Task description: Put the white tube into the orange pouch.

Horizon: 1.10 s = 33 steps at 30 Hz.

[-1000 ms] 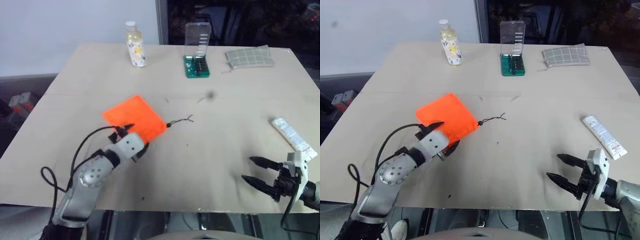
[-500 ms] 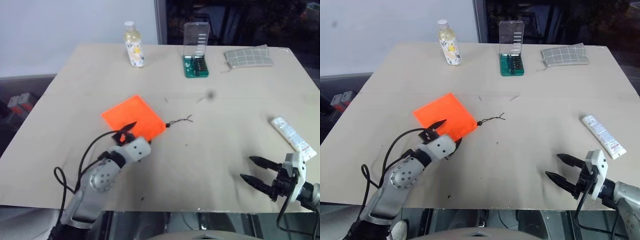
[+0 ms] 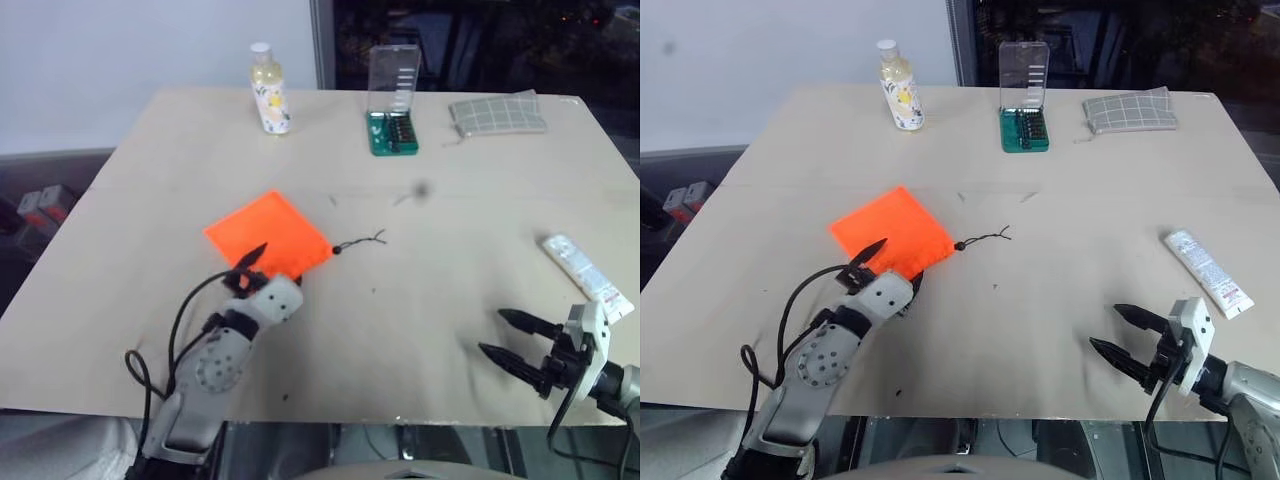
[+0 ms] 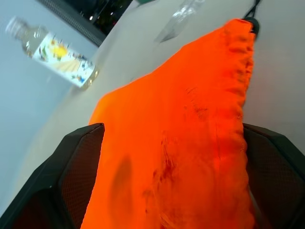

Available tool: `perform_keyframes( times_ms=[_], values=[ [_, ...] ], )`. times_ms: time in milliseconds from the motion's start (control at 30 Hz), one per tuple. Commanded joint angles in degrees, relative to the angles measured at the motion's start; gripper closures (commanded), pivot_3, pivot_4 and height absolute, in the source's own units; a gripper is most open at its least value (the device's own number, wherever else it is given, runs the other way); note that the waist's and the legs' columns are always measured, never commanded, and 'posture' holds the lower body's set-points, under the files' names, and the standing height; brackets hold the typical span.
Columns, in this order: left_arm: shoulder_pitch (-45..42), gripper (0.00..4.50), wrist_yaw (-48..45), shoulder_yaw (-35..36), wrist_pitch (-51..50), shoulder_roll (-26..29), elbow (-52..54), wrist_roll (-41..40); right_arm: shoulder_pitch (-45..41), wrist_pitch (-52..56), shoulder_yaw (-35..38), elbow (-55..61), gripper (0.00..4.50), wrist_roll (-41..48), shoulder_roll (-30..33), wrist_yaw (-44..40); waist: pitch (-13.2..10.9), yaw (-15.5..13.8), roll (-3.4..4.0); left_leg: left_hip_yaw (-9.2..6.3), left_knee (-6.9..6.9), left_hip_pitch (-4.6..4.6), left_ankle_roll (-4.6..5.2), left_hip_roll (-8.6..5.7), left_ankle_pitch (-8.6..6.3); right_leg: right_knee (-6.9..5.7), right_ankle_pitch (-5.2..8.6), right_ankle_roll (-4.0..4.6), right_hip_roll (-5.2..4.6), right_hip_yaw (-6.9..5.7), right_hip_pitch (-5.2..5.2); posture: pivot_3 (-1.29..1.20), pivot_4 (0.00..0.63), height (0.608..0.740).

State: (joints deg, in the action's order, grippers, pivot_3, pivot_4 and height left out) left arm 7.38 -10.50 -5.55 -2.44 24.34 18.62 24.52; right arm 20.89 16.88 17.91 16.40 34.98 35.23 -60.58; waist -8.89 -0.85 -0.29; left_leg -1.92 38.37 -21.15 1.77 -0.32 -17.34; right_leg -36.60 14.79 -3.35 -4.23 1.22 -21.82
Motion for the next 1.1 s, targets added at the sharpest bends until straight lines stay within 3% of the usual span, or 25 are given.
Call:
perform_keyframes(
  times_ms=[33,433,767,867,967,1100],
  values=[
    [1.14,0.02,-0.02,1.20,1.11,0.08,2.81,-0.57,-0.17,-1.13,0.33,0.22,0.00,0.21,-0.23,0.12,0.00,0.00,0.00,0.00,0.00,-0.01,0.00,0.00,0.00,0.00,0.00,0.00,0.00,0.00,0.00,0.00,0.150,0.740],
    [2.64,0.02,0.01,2.88,4.23,0.41,6.92,0.29,-0.52,-2.40,0.11,-0.44,0.00,-0.75,-1.28,0.86,-0.01,-0.01,-0.01,-0.02,0.00,-0.06,0.00,-0.01,0.00,0.05,0.00,0.00,-0.02,-0.02,-0.01,0.00,0.150,0.740],
    [0.25,0.02,-3.50,2.05,-5.45,-0.46,5.42,3.57,-0.98,-2.74,-0.48,-0.51,0.00,-0.94,-1.81,1.72,-0.01,0.01,-0.01,-0.02,0.01,-0.06,0.00,-0.03,0.00,0.04,0.00,0.00,0.04,-0.07,-0.01,0.00,0.150,0.740],
    [-1.16,1.31,-4.31,2.66,-7.31,-0.68,5.25,2.65,-1.00,-2.89,-0.44,-0.55,0.00,-0.90,-1.84,1.86,-0.01,0.00,-0.01,-0.04,0.01,-0.06,0.00,-0.04,0.00,0.03,0.00,0.00,0.07,-0.14,-0.01,0.00,0.150,0.740],
    [-1.91,3.00,-4.14,3.51,-6.83,-0.32,5.37,2.02,-1.30,-2.89,-0.28,-0.55,0.00,-0.60,-2.05,2.26,-0.01,0.06,-0.01,-0.04,0.01,-0.05,0.00,-0.04,0.00,0.02,0.00,-0.01,0.08,-0.17,-0.01,0.00,0.150,0.740],
    [-2.00,4.46,-4.14,3.91,-6.56,-0.04,5.27,1.67,-1.26,-3.04,-0.65,-0.48,0.00,-0.77,-2.33,2.62,-0.01,0.04,-0.01,-0.04,0.01,-0.04,0.00,-0.03,0.00,0.02,0.00,-0.01,0.08,-0.16,-0.01,0.00,0.150,0.740]
  ],
)
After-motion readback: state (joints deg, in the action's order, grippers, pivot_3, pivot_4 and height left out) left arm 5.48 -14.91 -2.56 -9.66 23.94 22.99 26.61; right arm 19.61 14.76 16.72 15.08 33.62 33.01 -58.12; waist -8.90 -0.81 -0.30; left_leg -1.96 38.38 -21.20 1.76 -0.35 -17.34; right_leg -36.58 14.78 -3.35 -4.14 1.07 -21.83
